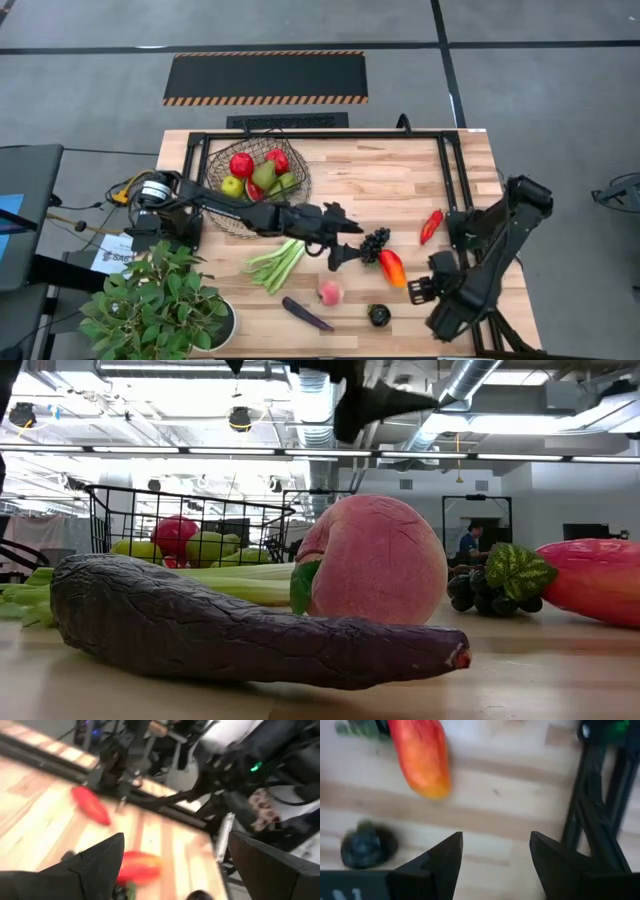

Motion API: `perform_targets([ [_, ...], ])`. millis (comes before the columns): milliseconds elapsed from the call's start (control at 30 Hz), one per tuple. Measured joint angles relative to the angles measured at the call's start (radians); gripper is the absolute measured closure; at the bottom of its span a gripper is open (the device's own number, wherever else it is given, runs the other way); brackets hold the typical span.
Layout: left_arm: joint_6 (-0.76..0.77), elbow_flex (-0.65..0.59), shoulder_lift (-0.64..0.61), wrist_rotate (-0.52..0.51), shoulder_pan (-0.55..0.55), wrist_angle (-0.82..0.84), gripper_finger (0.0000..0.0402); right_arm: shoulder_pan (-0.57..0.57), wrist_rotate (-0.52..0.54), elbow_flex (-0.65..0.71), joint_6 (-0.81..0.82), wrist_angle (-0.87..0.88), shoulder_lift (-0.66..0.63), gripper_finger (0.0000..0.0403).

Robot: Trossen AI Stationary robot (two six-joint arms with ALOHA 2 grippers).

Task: Build produce basket
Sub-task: Put the orange mango into the wire basket

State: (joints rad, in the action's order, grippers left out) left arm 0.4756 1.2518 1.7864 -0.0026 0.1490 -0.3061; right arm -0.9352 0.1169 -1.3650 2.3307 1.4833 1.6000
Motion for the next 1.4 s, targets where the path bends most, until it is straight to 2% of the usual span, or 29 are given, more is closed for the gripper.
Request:
perform_targets([
  [167, 0.113, 0.000, 0.032, -0.002, 0.010, 0.060, 0.0061, 0.049, 0.057, 0.033, -0.033, -0.005, 0.065, 0.0148],
  [267, 0.181, 0.000, 0.032, -0.002, 0.004, 0.140, 0.0061, 0.114, 0.071, 0.083, -0.093, -0.076, 0.100, 0.0148],
  [433, 0.244, 0.000, 0.024, 0.083, -0.008, 0.194, 0.0061, 0.255, 0.077, 0.175, -0.286, -0.252, 0.155, 0.0148],
  [633, 0.309, 0.001, 0.024, 0.200, -0.010, 0.241, 0.0061, 0.391, 0.150, 0.182, -0.535, -0.482, 0.163, 0.0148],
  [767, 0.307, 0.001, 0.024, 0.216, -0.006, 0.335, 0.0061, 0.475, 0.231, 0.181, -0.720, -0.592, 0.146, 0.0148],
  [833, 0.284, 0.001, 0.024, 0.211, -0.003, 0.364, 0.0061, 0.510, 0.235, 0.178, -0.798, -0.631, 0.117, 0.0148],
  [1000, 0.192, 0.001, 0.024, 0.171, 0.009, 0.344, 0.0061, 0.483, 0.306, 0.178, -0.800, -0.591, -0.031, 0.0148],
  [1133, 0.049, 0.001, 0.025, 0.082, 0.019, 0.318, 0.0061, 0.421, 0.356, 0.179, -0.768, -0.570, -0.139, 0.0148],
  [1267, 0.023, 0.001, 0.049, -0.008, 0.028, 0.327, 0.0061, 0.350, 0.411, 0.178, -0.703, -0.568, -0.192, 0.0148],
  [1333, -0.076, 0.001, 0.071, -0.006, 0.042, 0.313, 0.0061, 0.317, 0.435, 0.178, -0.667, -0.567, -0.193, 0.0148],
  [1400, -0.215, 0.008, 0.097, 0.043, 0.062, 0.306, 0.0061, 0.288, 0.459, 0.178, -0.629, -0.558, -0.186, 0.0148],
])
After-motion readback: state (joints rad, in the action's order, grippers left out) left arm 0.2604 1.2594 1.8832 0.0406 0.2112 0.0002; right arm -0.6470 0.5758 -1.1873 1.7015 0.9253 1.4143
